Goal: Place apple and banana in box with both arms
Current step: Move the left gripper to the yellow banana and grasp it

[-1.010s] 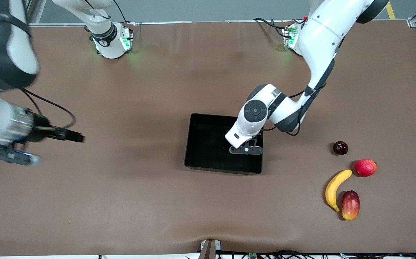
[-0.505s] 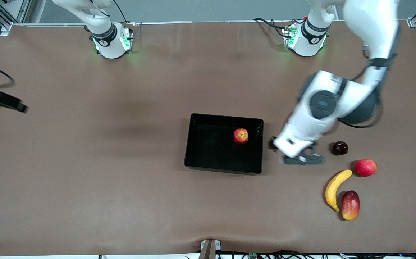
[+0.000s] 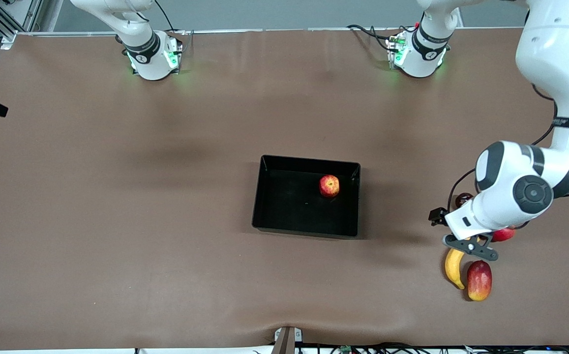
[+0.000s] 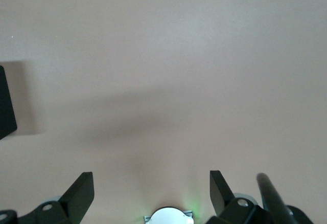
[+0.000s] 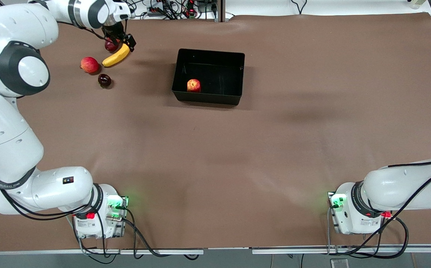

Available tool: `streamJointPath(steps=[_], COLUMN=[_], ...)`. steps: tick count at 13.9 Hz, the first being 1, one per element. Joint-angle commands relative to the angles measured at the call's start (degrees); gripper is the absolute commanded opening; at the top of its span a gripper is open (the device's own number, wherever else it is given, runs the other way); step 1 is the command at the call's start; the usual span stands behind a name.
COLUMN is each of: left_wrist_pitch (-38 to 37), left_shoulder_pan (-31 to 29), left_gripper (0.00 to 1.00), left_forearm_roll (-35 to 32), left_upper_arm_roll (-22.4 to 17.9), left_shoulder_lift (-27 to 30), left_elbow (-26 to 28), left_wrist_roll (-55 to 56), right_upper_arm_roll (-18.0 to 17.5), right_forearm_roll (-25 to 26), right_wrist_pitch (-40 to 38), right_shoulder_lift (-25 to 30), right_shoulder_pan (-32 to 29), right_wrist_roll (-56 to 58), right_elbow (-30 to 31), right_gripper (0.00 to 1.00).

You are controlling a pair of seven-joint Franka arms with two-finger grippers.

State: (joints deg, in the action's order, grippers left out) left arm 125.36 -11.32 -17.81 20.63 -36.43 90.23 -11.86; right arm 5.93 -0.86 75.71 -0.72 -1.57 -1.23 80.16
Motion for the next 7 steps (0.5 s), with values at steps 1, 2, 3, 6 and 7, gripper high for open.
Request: streamJointPath(steps=[1,2,3,6,7], left_wrist_pitch=[3.56,5.41,7.08,13.13,15.07], left_shoulder_pan=[0.68,0.68,0.68,0.68,0.68], left_gripper=[1.0,1.0,1.0,1.0,0.99], left_forearm_roll=[-6.51,-8.45,-10.21,-12.6,-12.68], left_upper_arm_roll=[-0.85,-0.85,-0.94,-4.8,-5.5], left_shoulder_lift=[-3.46,-4.34,-5.22,-7.42,-8.21], left_elbow=[-1.55,-1.55,-1.55,-1.55,-1.55], left_wrist_roll=[-4.92,-6.06,-7.46,-13.26,-15.11], right_upper_arm_roll=[0.4,0.49,0.31,-0.21,-0.21], right_forearm_roll=[1.13,1.21,1.39,2.97,2.88], right_wrist_pitch=[2.85,2.69,1.9,1.81,1.81], right_shoulder_lift=[4.58,4.59,4.5,4.06,3.97], right_shoulder_pan=[0.95,1.39,2.09,2.62,2.53], right_wrist_roll=[0.08,0.08,0.26,0.26,0.26], right_elbow=[6.49,6.93,6.85,4.49,3.35], right_gripper=[1.0,1.0,1.0,1.0,1.0])
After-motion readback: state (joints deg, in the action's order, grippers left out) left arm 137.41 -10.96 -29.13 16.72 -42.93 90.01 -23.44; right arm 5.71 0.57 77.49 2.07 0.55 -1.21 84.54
